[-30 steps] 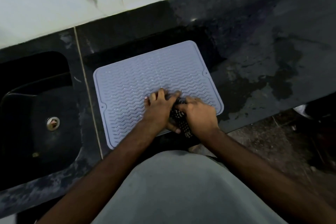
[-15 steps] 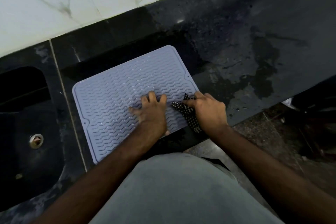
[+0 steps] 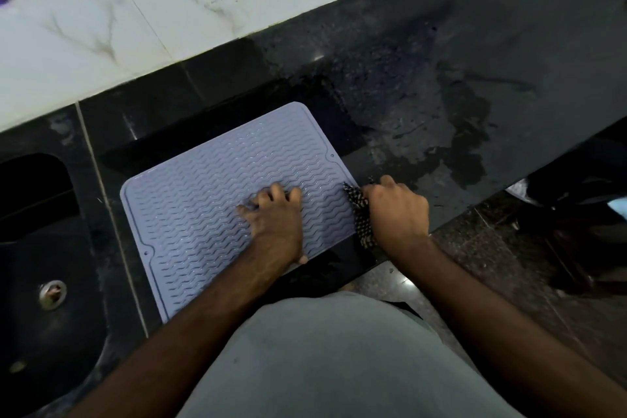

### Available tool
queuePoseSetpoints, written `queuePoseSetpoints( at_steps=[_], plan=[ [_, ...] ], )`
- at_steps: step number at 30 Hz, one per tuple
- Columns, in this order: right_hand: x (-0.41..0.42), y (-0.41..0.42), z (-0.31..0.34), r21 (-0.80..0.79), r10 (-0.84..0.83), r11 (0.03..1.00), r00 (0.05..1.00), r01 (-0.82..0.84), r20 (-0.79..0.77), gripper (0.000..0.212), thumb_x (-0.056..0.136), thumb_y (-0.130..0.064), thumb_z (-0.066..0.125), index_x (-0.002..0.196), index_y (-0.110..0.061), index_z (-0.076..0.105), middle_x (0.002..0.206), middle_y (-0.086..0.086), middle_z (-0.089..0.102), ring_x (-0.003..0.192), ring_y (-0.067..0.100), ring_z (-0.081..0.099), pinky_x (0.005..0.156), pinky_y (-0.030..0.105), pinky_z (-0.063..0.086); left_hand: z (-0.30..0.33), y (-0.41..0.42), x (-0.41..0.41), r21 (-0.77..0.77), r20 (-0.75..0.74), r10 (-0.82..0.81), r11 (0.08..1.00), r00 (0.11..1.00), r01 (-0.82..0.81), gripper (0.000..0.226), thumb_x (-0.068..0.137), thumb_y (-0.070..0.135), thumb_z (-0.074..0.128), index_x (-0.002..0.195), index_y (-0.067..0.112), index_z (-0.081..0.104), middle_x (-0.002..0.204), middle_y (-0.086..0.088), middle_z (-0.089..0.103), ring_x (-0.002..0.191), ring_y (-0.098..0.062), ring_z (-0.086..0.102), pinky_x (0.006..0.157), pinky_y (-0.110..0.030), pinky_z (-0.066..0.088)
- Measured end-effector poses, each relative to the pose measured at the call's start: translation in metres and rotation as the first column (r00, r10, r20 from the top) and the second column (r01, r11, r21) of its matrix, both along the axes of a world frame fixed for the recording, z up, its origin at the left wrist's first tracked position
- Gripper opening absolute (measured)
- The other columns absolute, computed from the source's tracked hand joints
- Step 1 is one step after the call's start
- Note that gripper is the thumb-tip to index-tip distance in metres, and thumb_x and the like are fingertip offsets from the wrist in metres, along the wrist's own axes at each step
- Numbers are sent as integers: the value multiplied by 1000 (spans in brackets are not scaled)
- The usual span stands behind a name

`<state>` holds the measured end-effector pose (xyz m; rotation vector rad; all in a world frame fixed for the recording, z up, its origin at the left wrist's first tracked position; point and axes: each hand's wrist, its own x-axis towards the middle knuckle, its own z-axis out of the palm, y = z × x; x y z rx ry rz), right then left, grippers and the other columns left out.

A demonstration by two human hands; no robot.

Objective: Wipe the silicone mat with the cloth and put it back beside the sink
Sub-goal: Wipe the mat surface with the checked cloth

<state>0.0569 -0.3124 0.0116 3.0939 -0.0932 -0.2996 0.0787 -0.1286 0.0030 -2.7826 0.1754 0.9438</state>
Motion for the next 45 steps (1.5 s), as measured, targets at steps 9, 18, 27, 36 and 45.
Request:
queuePoseSetpoints(
  at_steps=[9,18,27,36,45],
  plan=[
    [43,-5,32,120,7,992,961,-42,278,39,91,-17,58,127,-29,55,106,6,49,88,29,60,53,36,42,-8,4,9,-438,232,87,899,969,23,97,70,65,78,141,12,38,143,-16,31,131,-33,34,110,-43,35],
    [55,20,-26,343,110,931,992,-124,60,55,88,-16,60,140,-11,43,114,14,54,95,35,62,73,43,50,-41,9,6,-448,196,-29,887,980,116,123,74,85,53,161,20,-5,167,-7,-16,153,-30,-15,122,-51,-6],
    [16,22,-14,242,126,963,992,-119,-12,47,89,-24,61,135,-29,53,113,4,48,100,25,55,74,41,56,-47,11,8,-468,231,-18,875,973,127,124,69,85,55,161,21,1,168,-2,-15,153,-27,-16,123,-49,-5],
    [-25,39,-14,329,-163,927,984,178,-72,40,88,-12,56,126,-22,53,109,5,41,87,32,60,69,40,51,-49,8,9,-462,221,-17,879,975,120,123,71,74,65,160,26,-5,167,-4,-17,153,-31,-18,121,-50,-9],
    [-26,50,-15,359,-205,911,978,203,-34,43,79,-10,61,120,-23,63,103,5,52,94,29,59,70,41,53,-49,24,3,-496,211,-65,852,975,164,128,68,83,60,160,22,-4,167,-8,-16,153,-32,-18,123,-53,-5]
  ],
)
